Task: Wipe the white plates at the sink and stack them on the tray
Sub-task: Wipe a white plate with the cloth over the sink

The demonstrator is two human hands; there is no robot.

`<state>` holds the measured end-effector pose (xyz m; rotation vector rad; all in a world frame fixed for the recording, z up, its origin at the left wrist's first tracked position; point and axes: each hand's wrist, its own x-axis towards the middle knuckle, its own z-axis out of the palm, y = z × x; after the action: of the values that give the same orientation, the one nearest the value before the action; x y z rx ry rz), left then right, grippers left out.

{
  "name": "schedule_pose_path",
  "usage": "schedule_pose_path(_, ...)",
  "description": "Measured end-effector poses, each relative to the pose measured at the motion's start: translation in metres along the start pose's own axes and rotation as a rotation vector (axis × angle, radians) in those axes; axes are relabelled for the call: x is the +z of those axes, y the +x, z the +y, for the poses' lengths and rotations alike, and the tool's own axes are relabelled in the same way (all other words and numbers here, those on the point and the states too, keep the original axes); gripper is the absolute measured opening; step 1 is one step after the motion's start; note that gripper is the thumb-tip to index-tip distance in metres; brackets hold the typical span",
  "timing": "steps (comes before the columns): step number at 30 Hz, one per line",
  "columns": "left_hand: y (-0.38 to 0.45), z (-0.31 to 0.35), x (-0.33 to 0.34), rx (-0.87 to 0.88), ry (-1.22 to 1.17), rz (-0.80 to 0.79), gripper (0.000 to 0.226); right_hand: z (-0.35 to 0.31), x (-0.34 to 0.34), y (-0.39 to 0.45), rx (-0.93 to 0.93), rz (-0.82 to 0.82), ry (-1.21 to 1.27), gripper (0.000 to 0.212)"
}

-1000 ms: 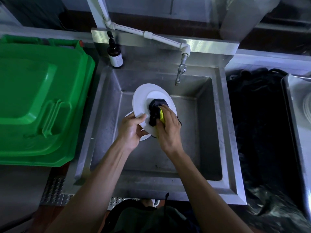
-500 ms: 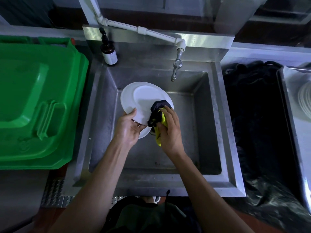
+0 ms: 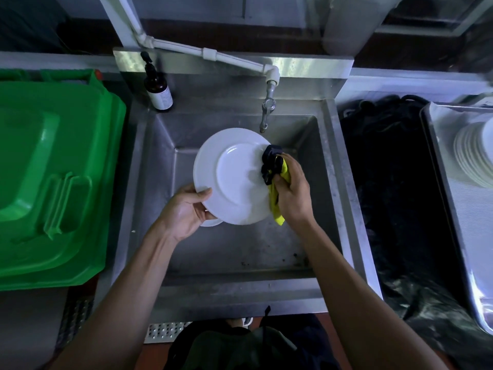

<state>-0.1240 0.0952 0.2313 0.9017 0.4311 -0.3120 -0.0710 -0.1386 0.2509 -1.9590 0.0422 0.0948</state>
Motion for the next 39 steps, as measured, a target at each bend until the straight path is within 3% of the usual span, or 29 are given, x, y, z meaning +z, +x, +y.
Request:
schedule_pose_path(7,-0.003,0.01,-0.006,-0.088,0.182,-0.09,0.032,-0.009,-0.007,0.018,-0.034,-0.039,-0.047,0.042)
schedule_pose_path(22,0.001,0.006,0.019,-0.098,0.533,-0.104,0.02,-0.024,0.026,0.003,-0.317,-0.102,-0.342,0.051)
schedule_pose_path(32,0.021,-0.014,0.072,0.1,0.698,-0.008,0.031,-0.024,-0.008,-0.006,-0.267,-0.061,-0.334,0.048)
schedule_pose_path(36,0.039,-0.016,0.105,0.267,1.012,0.008,0.016,-0.018,-0.055,-0.005,-0.256,0.047,-0.345,0.05)
schedule_pose_path(39,0.05,-0.019,0.141,0.391,1.262,-0.036,0.032,-0.008,-0.098,-0.004,-0.22,0.13,-0.329,0.05)
